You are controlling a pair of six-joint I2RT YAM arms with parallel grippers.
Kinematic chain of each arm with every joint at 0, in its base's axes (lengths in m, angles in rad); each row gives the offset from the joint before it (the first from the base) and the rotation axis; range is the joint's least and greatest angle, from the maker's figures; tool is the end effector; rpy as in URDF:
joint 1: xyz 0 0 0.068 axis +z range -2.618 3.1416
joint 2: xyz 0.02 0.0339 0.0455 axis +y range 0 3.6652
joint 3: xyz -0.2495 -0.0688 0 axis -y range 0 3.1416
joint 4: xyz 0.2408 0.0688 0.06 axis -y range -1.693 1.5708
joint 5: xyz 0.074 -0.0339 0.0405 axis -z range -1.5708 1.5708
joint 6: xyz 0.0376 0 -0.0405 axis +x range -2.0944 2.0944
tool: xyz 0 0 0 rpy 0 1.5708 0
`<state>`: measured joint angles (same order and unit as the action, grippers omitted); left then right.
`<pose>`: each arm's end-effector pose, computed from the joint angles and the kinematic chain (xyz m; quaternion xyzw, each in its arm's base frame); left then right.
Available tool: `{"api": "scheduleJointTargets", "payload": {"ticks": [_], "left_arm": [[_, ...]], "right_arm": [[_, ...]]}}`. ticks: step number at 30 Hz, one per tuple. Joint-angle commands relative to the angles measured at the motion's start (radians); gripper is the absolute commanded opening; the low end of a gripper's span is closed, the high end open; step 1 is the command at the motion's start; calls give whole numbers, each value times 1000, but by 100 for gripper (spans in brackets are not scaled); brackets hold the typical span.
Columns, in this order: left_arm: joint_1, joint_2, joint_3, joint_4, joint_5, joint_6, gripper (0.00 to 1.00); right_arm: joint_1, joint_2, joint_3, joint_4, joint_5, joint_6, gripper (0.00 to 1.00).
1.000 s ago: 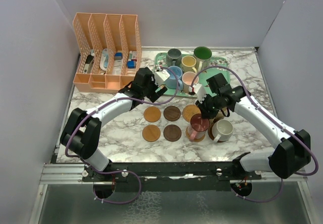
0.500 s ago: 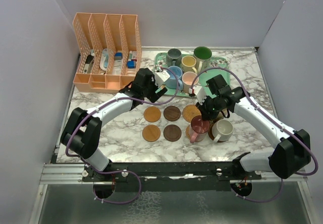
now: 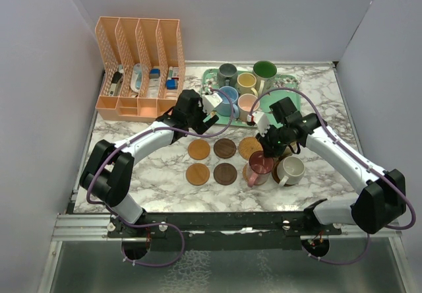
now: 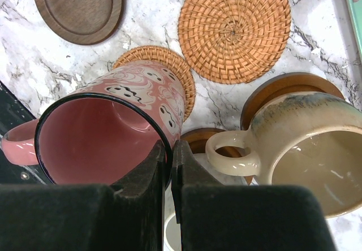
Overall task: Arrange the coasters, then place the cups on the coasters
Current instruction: Place the cup on the coaster.
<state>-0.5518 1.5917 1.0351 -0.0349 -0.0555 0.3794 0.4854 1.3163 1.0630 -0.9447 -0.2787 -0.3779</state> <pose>0.3025 -0.1838 0.2245 0.3844 0.7941 -0.0161 0.4705 0.2123 0.1237 0.2501 -0.4305 0.8731 0.1462 0.1759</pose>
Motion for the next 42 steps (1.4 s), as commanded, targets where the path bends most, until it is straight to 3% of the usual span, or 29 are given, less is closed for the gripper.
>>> {"api": "scheduleJointTargets", "payload": {"ticks": [1,33,42], "left_arm": [[1,10,12,-9,24,1,99],[1,30,22,-20,31,11,99],[0,26,23,-26,38,10,99]], "right_arm": [[10,-12,54,5,-53,23,1],[10,28,48,14,-51,17,1],[10,29,58,-2,-51,11,7]]}}
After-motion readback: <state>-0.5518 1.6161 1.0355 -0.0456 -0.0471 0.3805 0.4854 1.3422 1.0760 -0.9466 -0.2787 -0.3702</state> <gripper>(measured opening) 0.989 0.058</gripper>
